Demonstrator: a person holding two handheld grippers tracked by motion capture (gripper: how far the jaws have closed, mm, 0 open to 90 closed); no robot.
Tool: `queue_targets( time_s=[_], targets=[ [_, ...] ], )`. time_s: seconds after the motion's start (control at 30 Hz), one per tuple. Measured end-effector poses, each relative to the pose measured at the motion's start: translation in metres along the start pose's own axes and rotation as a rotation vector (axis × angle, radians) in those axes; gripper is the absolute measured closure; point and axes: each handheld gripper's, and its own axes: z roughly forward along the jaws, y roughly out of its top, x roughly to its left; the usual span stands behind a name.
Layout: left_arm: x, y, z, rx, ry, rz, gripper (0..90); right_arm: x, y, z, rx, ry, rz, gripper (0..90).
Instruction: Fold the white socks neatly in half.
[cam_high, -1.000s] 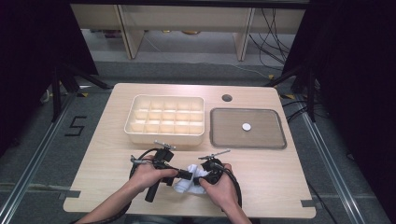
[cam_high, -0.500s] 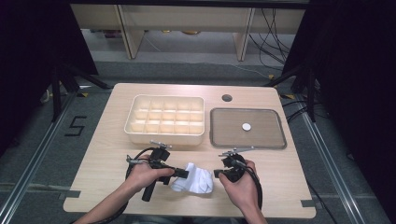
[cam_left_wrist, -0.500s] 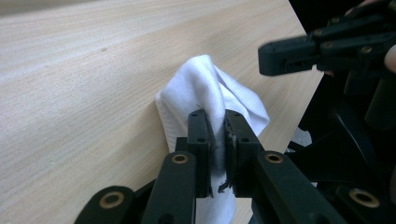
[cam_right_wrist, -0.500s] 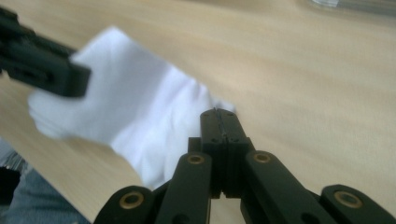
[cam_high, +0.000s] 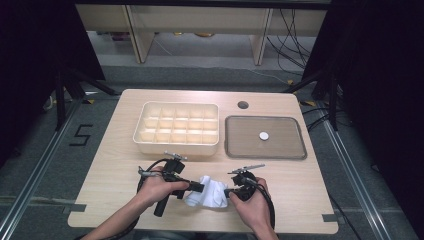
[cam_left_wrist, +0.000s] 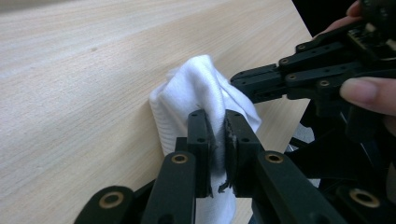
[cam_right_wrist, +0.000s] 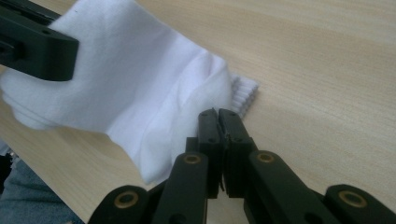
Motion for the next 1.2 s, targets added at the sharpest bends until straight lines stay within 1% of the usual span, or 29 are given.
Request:
queue_targets(
  time_s=[0.03,0.07,0.13,0.17,0.2,0.23,0.27,0.3,0.33,0.37,0.4,0.47,0.5,0.53,0.57,0.6,0.63,0.67,0.7,0.73,0.77,0.8,0.83,0.9,0.93,1.07,1.13,1.17,1.2],
  targets=[
    [-0.0004,0.0003,-0.0002,0.004,0.001,-0.001,81.6,-0.0016,-0.0012,0.0019,-0.002,-0.003,-0.025,88.9],
    [-0.001,0.0004,0.0001,0.0,0.002,-0.005,81.5,-0.0016,-0.0015,0.0022,-0.004,-0.003,-0.027,89.0],
    [-0.0015,0.0009,-0.0001,0.005,0.006,-0.005,81.5,-0.0005,-0.0015,0.0027,0.002,-0.009,-0.017,89.3],
    [-0.0017,0.0007,0.0004,0.001,0.001,-0.006,81.5,0.0007,-0.0008,0.0024,0.008,0.005,0.008,89.5],
    [-0.0014,-0.0002,0.0021,-0.02,-0.011,-0.007,81.5,0.0007,-0.0006,0.0031,0.006,-0.001,0.005,89.6],
    [-0.0018,0.0004,0.0011,-0.004,-0.003,-0.005,81.5,0.0002,-0.0003,0.0035,0.001,0.0,-0.006,89.6],
    [-0.0019,0.0004,0.0016,-0.005,-0.003,-0.006,81.5,-0.0007,-0.0004,0.0044,-0.003,-0.01,-0.024,89.7],
    [-0.0009,0.0005,0.0011,0.007,-0.004,0.007,81.5,0.0008,0.0005,0.0041,0.011,-0.019,-0.001,89.7],
    [0.0006,0.001,-0.0001,0.03,-0.001,0.03,81.4,0.0001,0.0005,0.004,0.005,-0.004,-0.008,89.7],
    [-0.0019,0.001,0.0016,0.01,-0.002,0.003,81.5,0.0012,0.001,0.0042,0.008,-0.006,0.006,89.7],
    [-0.0017,0.0012,0.0016,0.012,-0.007,0.008,81.4,0.0009,0.0008,0.005,0.002,-0.021,-0.018,89.8],
    [-0.003,0.0014,0.0023,0.004,-0.004,0.01,81.4,0.0015,0.0011,0.0055,0.0,-0.026,-0.029,89.7],
    [-0.0035,0.0019,0.0019,0.007,-0.001,0.012,81.4,0.0031,0.0017,0.0054,0.005,-0.019,-0.01,89.7],
    [-0.0037,0.0019,0.0024,0.004,-0.004,0.015,81.4,0.0032,0.002,0.0057,0.006,-0.018,-0.009,89.8],
    [-0.0033,0.002,0.0025,0.007,-0.012,0.016,81.4,0.002,0.0019,0.0072,-0.002,-0.023,-0.036,89.7],
    [-0.0042,0.002,0.0024,0.005,0.003,0.014,81.4,0.0026,0.0023,0.0075,0.006,-0.027,-0.027,89.8],
    [-0.0032,0.002,0.0026,0.005,-0.012,0.016,81.4,0.0032,0.003,0.0072,0.014,-0.022,-0.017,89.8],
    [-0.0028,0.0027,0.0019,0.007,0.003,0.036,81.4,0.0045,0.0032,0.007,0.016,-0.022,-0.007,89.8],
    [-0.003,0.0025,0.002,0.002,0.005,0.036,81.4,0.004,0.0036,0.0079,0.015,-0.039,-0.008,89.8],
    [-0.0028,0.002,0.0031,-0.015,0.002,0.037,81.4,0.0032,0.0032,0.0086,-0.002,-0.017,-0.04,89.8],
    [-0.0032,0.0027,0.0021,-0.001,0.011,0.042,81.3,0.0028,0.0034,0.0092,0.0,-0.016,-0.042,89.8],
    [-0.003,0.0032,0.0017,0.003,0.019,0.057,81.3,0.0033,0.0034,0.0091,0.011,-0.026,-0.032,89.7],
    [-0.0035,0.0033,0.0015,0.003,0.033,0.069,81.3,0.0048,0.004,0.0088,0.009,-0.01,-0.017,89.8],
    [-0.0038,0.0028,0.0022,-0.003,0.032,0.079,81.3,0.0043,0.004,0.0098,0.008,-0.02,-0.034,89.8],
    [-0.0048,0.0029,0.0017,0.002,0.049,0.082,81.3,0.004,0.0041,0.0105,0.004,-0.016,-0.039,89.8],
    [-0.006,0.004,0.0014,-0.006,0.066,0.107,81.3,0.0038,0.0046,0.0111,0.003,-0.025,-0.037,89.8],
    [-0.0077,0.0048,0.0009,-0.004,0.079,0.117,81.3,0.0065,0.0056,0.0114,0.008,-0.034,-0.019,89.8],
    [-0.0081,0.005,0.0017,-0.012,0.079,0.127,81.3,0.0073,0.0058,0.0108,0.002,-0.026,-0.02,89.8],
    [-0.0091,0.0056,0.0009,-0.002,0.086,0.131,81.3,0.007,0.0061,0.0113,0.002,-0.02,-0.028,89.9]
  ],
)
